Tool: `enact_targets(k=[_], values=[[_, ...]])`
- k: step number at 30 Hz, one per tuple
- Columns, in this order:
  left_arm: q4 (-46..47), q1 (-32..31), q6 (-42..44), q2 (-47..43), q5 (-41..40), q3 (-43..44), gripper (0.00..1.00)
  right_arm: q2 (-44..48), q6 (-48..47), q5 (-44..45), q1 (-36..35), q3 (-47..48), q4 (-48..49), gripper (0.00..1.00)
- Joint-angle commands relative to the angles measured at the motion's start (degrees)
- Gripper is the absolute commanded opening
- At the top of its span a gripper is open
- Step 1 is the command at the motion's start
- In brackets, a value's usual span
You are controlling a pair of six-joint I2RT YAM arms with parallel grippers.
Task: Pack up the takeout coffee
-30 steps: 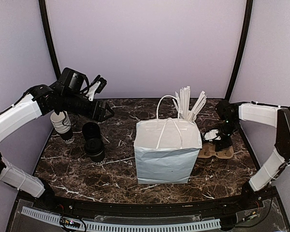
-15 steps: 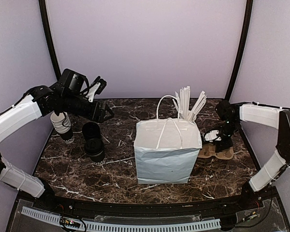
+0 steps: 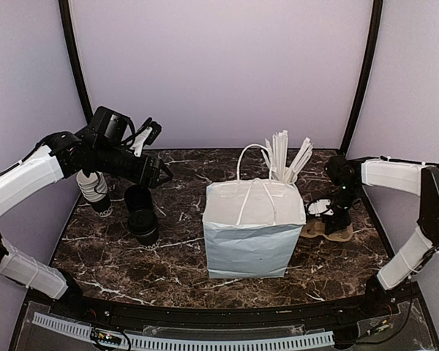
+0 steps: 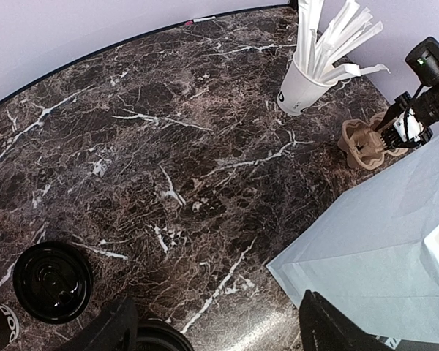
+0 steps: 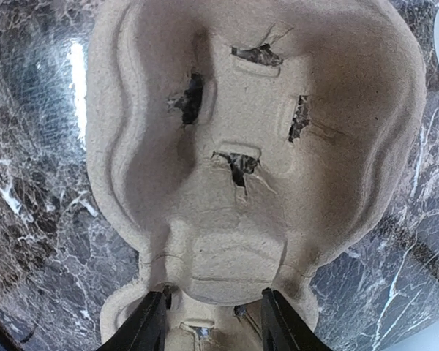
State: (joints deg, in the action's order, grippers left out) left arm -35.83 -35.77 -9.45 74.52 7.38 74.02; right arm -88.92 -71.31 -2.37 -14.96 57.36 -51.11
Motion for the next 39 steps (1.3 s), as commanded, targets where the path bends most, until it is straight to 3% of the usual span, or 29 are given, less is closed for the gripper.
enact_targets(k=[1, 14, 29, 39], values=[[0.4, 0.3, -0.2, -2.7, 0.3, -1.5, 0.79, -2.1, 2.9, -1.3, -0.3, 0.1, 1.2, 0.46], [1.4, 0.3, -0.4, -3.1, 0.7, -2.6, 0.79, -0.4, 8.3, -5.3, -0.5, 2.1, -0.5, 0.46], [1.4, 0.3, -0.7, -3.9, 1.0, -3.2, 0.78, -1.1, 12.8, -3.4, -0.6, -0.7, 4.3, 0.46], [1.5, 0.3, -0.8, -4.7, 0.9, -3.9, 0.79, -1.0, 13.4, -5.2, -0.6, 0.6, 1.0, 0.32]])
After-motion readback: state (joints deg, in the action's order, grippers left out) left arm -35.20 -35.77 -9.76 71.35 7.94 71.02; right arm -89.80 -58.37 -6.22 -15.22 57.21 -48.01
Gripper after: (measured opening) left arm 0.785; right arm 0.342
